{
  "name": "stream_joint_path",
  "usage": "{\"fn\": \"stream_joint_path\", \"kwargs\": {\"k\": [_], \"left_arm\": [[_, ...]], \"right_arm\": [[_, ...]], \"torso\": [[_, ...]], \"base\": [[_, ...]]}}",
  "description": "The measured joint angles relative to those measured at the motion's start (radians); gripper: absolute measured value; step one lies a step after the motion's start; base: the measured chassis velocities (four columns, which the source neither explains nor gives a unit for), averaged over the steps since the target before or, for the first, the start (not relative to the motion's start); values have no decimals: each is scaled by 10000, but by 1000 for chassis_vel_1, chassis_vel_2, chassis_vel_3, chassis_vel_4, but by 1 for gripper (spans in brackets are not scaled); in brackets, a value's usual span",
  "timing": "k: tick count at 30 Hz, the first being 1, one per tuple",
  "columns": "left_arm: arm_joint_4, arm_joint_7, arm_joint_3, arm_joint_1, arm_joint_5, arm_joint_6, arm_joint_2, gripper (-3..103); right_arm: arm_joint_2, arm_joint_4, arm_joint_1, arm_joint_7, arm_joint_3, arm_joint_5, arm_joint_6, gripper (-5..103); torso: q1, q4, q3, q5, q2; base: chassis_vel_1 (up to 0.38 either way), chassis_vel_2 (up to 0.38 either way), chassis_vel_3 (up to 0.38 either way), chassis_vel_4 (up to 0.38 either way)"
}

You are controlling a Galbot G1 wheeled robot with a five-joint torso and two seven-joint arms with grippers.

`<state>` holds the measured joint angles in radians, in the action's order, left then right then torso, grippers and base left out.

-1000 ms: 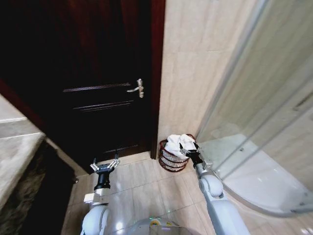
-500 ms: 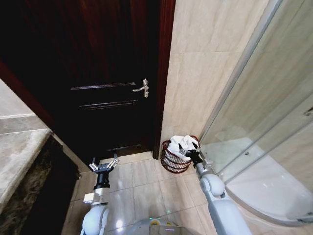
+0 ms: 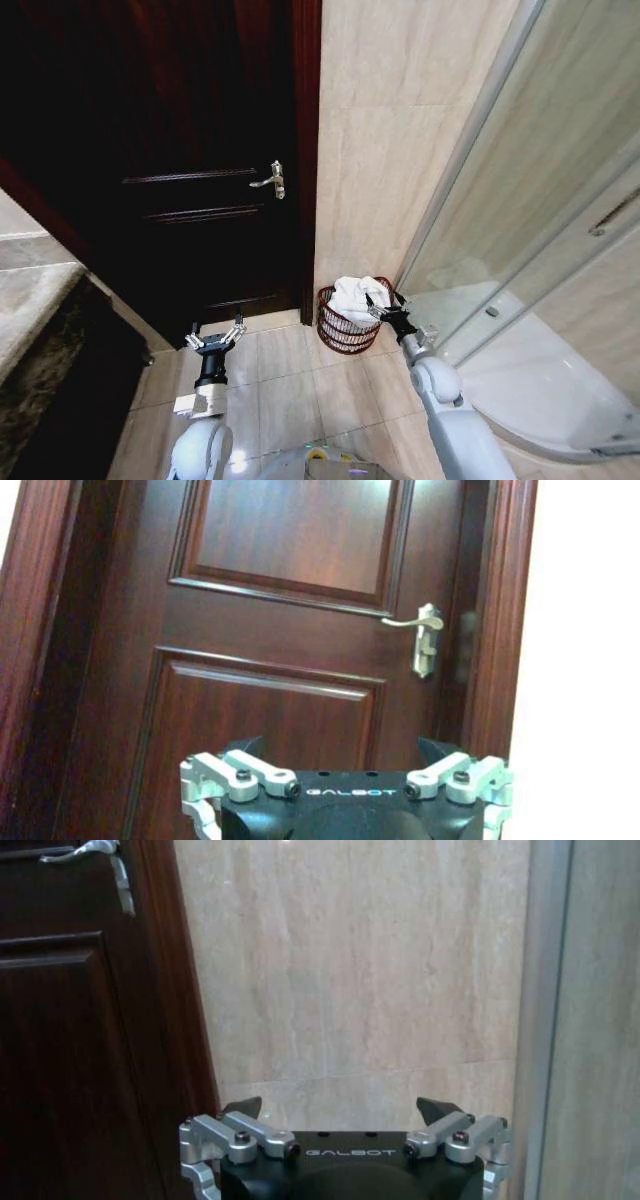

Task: Discard the used towel into the hamper.

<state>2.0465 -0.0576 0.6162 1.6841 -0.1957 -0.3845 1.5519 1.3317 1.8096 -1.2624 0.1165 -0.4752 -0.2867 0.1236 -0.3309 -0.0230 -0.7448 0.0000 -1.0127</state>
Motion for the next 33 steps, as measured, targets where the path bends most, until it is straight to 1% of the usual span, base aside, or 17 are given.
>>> {"fn": "stream_joint_path", "kwargs": {"k": [6,9,19,26,29,30,33], "left_arm": [[-23,-15,1,18,27,-6,8,100],[-27,-73,0,9,27,20,9,100],[-87,-98,-17,-3,40,16,10,100],[-88,-98,-51,14,69,15,32,100],[-93,-99,-71,28,110,14,49,100],[-93,-99,-71,28,110,14,49,100],[-127,-102,-101,25,149,11,52,100]], "right_arm": [[3,-4,-18,-34,8,34,-135,100],[21,10,-32,-142,22,39,-102,100],[49,-94,-110,-212,35,40,-425,100],[49,-71,-245,-205,-21,52,-521,100],[59,-71,-328,-83,-85,110,-567,100],[59,-71,-328,-83,-85,110,-567,100],[74,-71,-435,108,-186,147,-582,100]], "torso": [[3,1,5,1,4],[34,2,36,2,67],[263,4,307,0,569],[419,3,503,0,923],[503,4,599,1,1098],[503,4,599,1,1098],[602,3,707,1,1309]], "base": [[-73,-82,78,88],[-39,-47,15,22],[0,0,0,0],[0,0,0,0],[0,0,0,0],[0,0,0,0],[0,0,0,0]]}}
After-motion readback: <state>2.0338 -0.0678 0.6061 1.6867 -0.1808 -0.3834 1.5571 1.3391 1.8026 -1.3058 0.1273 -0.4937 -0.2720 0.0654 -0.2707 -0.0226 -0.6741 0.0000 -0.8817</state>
